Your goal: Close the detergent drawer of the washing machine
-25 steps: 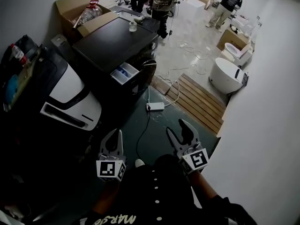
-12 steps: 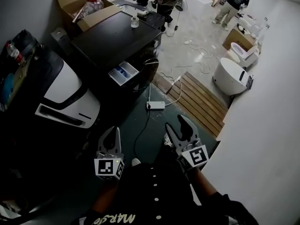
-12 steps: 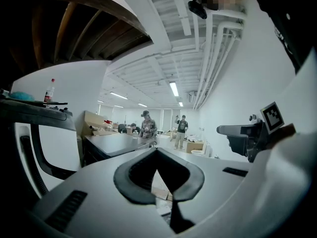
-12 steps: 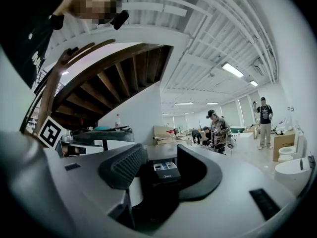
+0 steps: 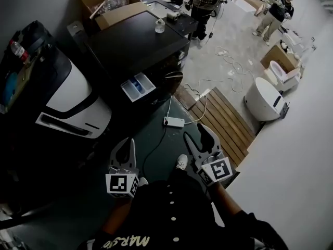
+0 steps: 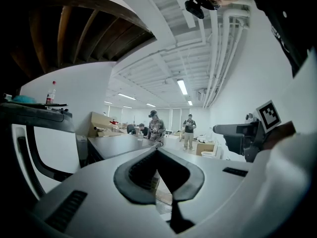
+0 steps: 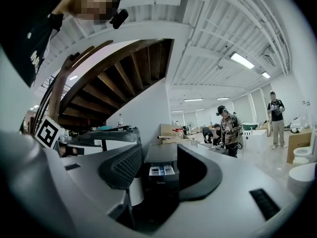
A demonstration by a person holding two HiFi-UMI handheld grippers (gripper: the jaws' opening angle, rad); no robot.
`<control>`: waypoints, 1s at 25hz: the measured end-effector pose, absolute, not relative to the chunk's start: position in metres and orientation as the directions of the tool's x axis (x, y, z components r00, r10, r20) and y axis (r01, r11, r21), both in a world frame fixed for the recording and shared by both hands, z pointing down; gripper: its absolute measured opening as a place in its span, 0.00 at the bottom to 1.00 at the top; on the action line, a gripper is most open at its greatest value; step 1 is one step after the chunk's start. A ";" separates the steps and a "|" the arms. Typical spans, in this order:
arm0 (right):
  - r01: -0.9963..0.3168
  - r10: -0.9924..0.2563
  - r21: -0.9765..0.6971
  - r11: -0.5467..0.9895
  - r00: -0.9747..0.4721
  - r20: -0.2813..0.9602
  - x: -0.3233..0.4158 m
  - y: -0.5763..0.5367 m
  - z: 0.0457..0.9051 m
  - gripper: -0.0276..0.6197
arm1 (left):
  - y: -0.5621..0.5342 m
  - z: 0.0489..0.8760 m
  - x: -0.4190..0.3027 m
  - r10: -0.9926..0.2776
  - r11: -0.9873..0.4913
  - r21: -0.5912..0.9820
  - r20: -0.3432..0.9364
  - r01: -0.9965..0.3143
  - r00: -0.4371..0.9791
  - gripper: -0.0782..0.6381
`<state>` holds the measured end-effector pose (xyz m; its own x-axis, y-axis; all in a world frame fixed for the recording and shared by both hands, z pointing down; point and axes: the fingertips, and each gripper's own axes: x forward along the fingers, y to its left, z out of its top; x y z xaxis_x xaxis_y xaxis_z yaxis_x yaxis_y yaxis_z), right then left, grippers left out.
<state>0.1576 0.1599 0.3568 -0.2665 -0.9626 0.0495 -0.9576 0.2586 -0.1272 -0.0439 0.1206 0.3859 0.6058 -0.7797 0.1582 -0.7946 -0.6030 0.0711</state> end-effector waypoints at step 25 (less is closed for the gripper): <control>-0.798 -0.805 -0.155 0.582 -0.593 0.027 0.220 0.076 0.370 0.38 | 0.107 0.385 0.003 -0.954 -0.251 0.025 0.162 -0.968 0.251 0.11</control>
